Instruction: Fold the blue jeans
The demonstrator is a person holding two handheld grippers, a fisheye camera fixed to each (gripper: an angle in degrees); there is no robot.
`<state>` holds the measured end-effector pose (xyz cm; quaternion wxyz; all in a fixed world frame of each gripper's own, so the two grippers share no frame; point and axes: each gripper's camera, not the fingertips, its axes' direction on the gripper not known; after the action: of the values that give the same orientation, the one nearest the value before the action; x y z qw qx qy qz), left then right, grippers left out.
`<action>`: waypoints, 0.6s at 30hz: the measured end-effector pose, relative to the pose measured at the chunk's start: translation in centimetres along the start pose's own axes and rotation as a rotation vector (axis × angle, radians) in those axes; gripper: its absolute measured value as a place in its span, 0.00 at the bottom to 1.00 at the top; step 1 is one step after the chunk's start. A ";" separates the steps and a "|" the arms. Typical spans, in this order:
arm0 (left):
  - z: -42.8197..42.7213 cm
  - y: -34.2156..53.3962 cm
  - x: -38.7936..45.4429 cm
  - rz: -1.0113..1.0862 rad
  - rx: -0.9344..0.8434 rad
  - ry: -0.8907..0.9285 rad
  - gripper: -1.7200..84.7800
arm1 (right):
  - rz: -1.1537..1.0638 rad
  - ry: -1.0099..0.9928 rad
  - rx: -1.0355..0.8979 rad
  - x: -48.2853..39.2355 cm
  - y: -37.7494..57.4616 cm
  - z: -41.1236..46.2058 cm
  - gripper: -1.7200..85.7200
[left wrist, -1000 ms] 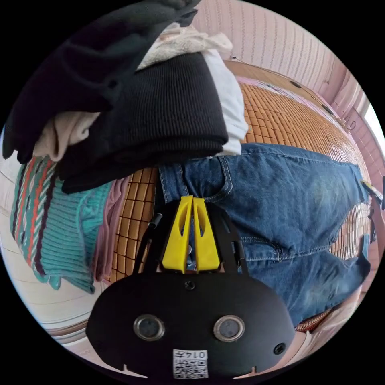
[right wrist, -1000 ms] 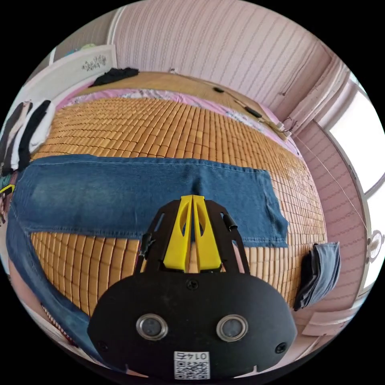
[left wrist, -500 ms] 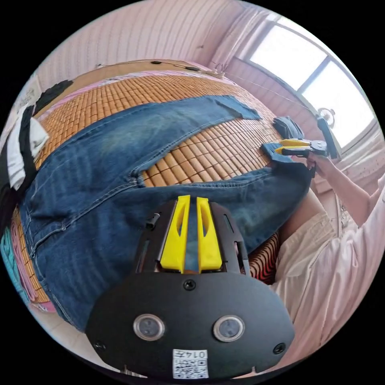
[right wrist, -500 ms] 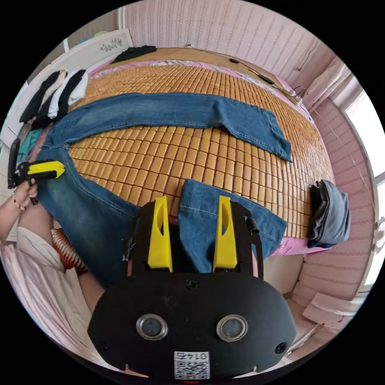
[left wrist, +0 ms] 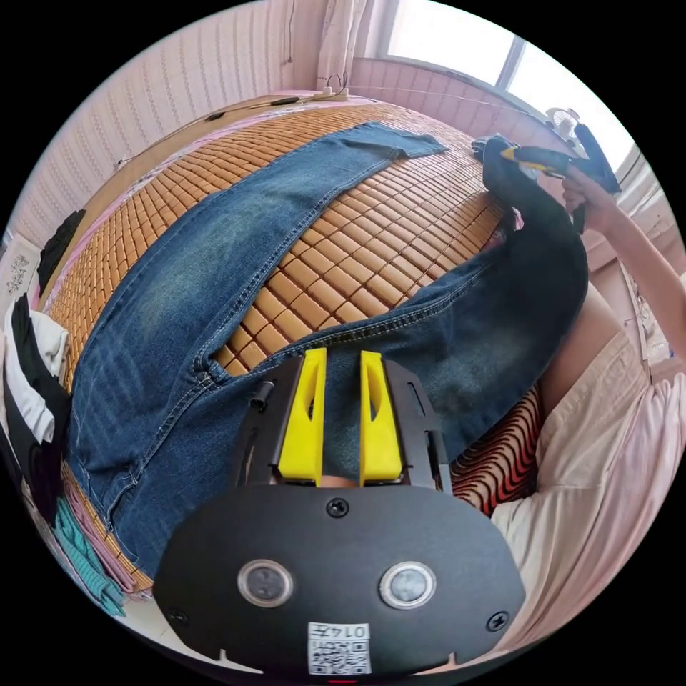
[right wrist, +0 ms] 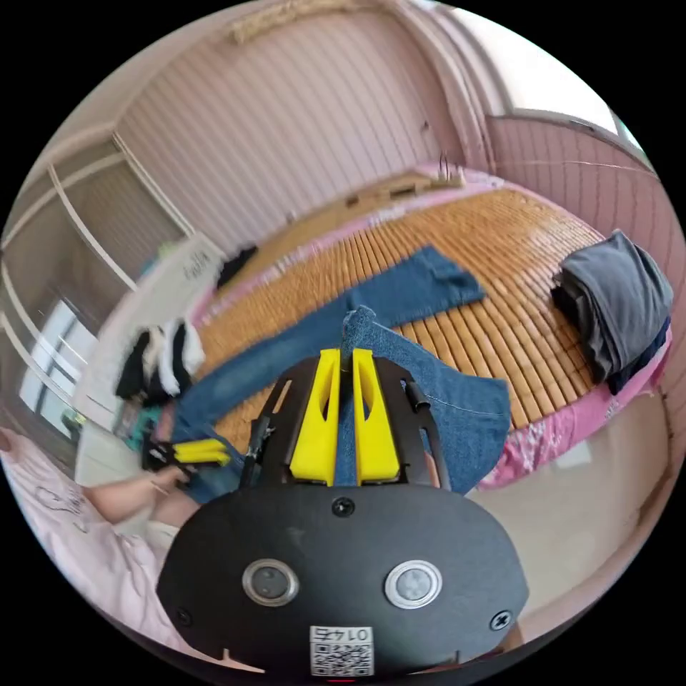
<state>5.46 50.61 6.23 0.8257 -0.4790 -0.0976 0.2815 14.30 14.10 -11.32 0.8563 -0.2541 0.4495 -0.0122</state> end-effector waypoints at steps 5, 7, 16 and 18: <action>0.1 -0.1 0.2 0.003 -0.048 -0.021 0.02 | -0.116 -0.068 0.416 -2.2 -3.5 -13.8 0.04; -0.4 0.1 0.3 -0.009 -0.033 -0.033 0.01 | -0.073 0.007 0.454 -0.3 -3.4 -15.7 0.04; -0.8 1.0 -0.7 -0.092 0.046 -0.090 0.01 | 0.409 0.481 -0.031 19.0 2.6 -6.6 0.05; 0.3 1.2 -1.3 -0.115 0.024 -0.073 0.01 | 0.513 0.545 -0.093 20.8 3.7 -5.5 0.05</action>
<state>3.78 50.55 5.47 0.8421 -0.4520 -0.1518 0.2522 21.65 9.80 -31.48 0.6679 -0.1594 0.7100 0.1561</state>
